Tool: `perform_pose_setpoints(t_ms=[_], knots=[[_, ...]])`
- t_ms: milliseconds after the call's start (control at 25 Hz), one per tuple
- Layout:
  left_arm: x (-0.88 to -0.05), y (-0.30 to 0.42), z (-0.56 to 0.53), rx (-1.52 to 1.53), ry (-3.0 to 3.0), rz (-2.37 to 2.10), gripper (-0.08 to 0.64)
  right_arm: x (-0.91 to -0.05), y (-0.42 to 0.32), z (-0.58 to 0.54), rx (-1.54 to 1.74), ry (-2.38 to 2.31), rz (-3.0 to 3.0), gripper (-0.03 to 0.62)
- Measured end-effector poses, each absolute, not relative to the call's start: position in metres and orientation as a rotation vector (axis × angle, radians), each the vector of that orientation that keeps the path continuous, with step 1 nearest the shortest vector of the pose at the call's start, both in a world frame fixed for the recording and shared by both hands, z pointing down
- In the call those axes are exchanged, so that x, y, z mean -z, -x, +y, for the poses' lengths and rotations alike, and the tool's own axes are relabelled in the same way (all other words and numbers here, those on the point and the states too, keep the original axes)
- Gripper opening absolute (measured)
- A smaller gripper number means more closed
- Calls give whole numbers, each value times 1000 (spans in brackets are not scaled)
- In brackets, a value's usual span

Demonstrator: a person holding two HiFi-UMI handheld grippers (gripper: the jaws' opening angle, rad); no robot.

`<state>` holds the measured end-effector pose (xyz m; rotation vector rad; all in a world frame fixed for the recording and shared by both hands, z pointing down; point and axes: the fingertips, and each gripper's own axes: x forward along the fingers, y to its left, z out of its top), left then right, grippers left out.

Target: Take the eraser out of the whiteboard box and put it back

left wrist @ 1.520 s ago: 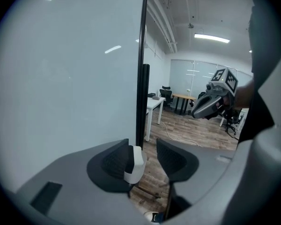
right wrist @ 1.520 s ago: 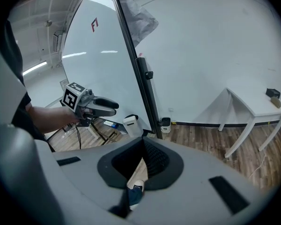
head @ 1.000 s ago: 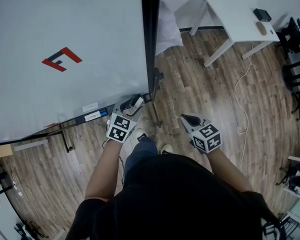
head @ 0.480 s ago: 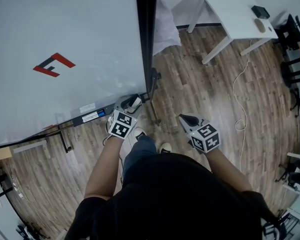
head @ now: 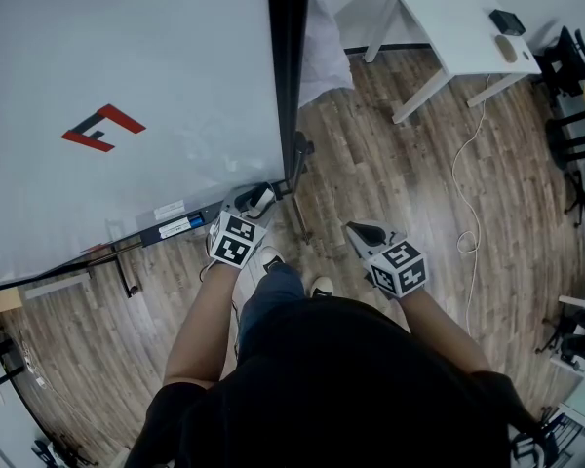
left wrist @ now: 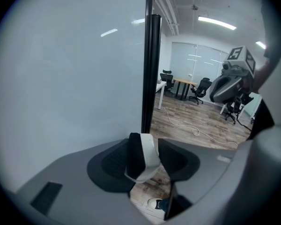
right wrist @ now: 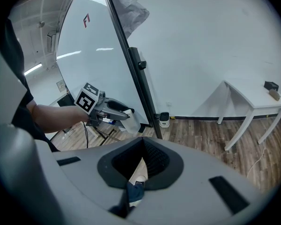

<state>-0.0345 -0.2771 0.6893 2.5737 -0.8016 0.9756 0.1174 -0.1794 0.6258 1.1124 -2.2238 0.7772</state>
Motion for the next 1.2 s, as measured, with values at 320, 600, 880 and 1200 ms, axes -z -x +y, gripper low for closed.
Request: perform_pose_setpoints(t_ms=[320,600,880,1200], knots=[[-688,34,-280,-953,-2577,-802,179,-624,-117,-177,-776,-1120,-2221,-6],[-685,35,-276,-975,-2591,-786,163,-621,-114,-173,-765,-1117,-2225,-5],[-674,38,-272,-952,-2606,-810,156,-615,-111,-168,-744,-1120,-2235,-6],[-654,42,-266,-928,-2632,-848,149,-605,-106,-160,-717,-1119,-2259,-5]])
